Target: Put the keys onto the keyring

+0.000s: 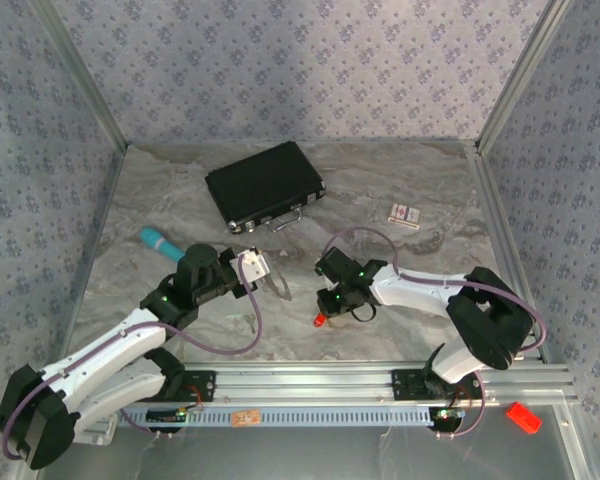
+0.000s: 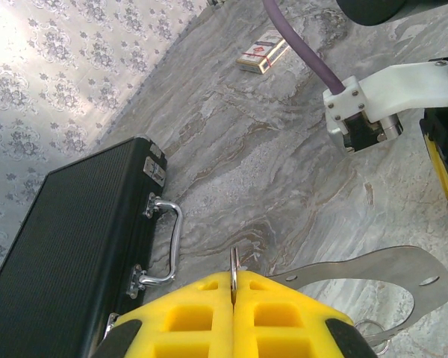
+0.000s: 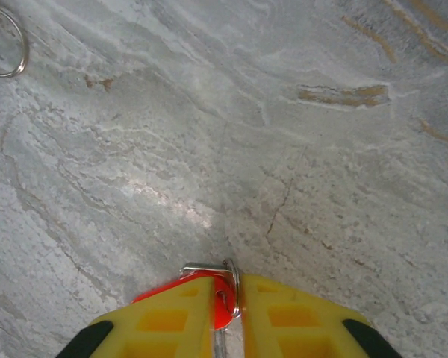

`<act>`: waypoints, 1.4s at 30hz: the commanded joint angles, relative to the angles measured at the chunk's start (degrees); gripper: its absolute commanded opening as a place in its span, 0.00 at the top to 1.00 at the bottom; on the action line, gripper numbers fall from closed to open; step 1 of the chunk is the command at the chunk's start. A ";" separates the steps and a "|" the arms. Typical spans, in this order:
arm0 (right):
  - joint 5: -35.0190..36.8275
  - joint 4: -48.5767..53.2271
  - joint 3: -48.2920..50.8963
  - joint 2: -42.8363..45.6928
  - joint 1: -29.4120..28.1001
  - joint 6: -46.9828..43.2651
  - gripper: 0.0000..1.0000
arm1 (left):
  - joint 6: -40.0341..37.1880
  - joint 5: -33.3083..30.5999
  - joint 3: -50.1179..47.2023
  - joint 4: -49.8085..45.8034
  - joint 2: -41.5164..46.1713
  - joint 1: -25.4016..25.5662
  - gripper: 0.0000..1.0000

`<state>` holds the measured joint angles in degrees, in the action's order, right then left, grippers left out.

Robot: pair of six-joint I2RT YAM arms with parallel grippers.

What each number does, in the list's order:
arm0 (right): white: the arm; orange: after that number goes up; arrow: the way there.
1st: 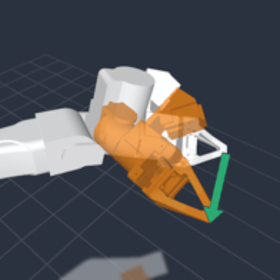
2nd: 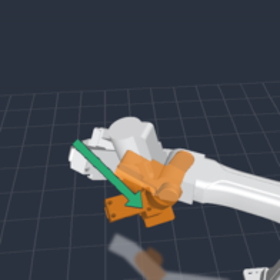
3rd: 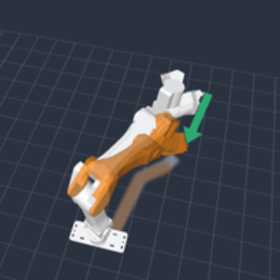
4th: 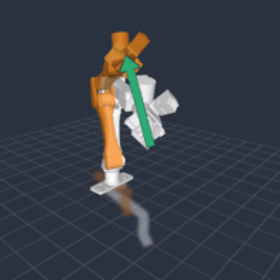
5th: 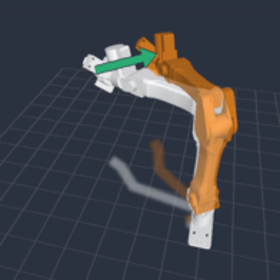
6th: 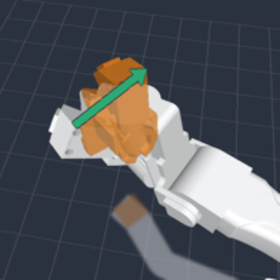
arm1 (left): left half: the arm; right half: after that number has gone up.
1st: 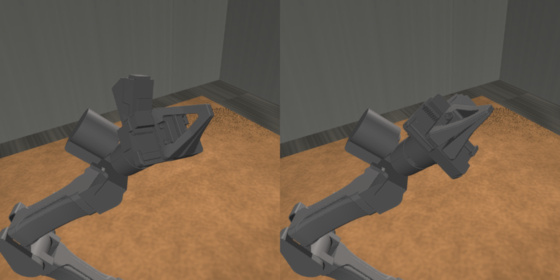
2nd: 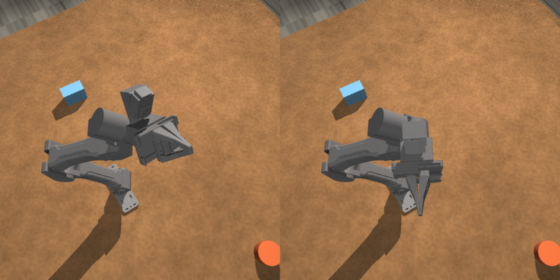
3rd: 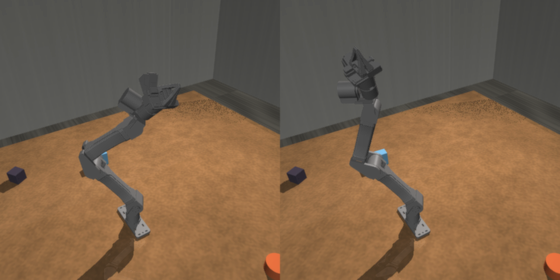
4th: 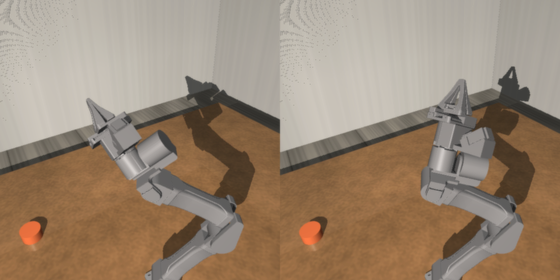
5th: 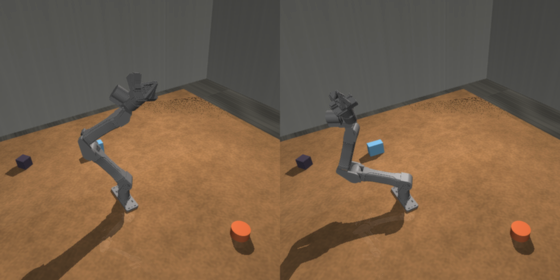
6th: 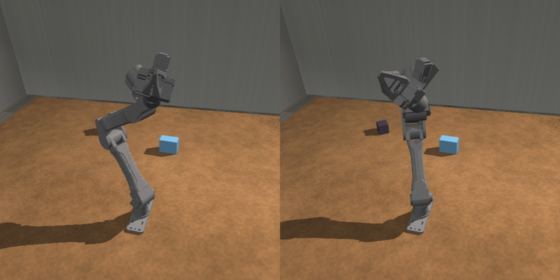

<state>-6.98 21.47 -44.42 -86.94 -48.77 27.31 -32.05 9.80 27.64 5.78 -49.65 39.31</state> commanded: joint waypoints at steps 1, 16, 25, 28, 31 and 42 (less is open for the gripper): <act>-0.76 1.75 -1.54 -1.14 0.43 -0.94 0.77 | -0.75 1.46 0.75 1.03 0.25 -0.38 1.00; -0.93 1.90 -2.60 -2.49 0.79 -1.21 0.85 | -0.89 1.58 0.83 0.98 0.18 -0.38 1.00; -0.82 2.20 -2.95 -2.60 0.87 -1.56 0.95 | -0.98 1.67 0.79 0.77 0.31 -0.39 1.00; -0.59 2.66 -2.95 -1.93 0.87 -1.89 0.99 | -0.99 1.68 0.84 0.68 0.33 -0.39 1.00; 0.05 2.65 -2.93 0.30 0.73 -2.88 1.00 | -0.90 1.92 0.84 0.61 0.30 -0.38 1.00; 1.52 -5.39 1.62 19.07 -1.51 -15.72 1.00 | 5.90 7.20 3.28 -1.57 -0.39 -0.29 1.00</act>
<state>-5.58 19.42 -44.62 -72.36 -49.80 17.69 -29.50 12.67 27.70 4.80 -49.65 39.31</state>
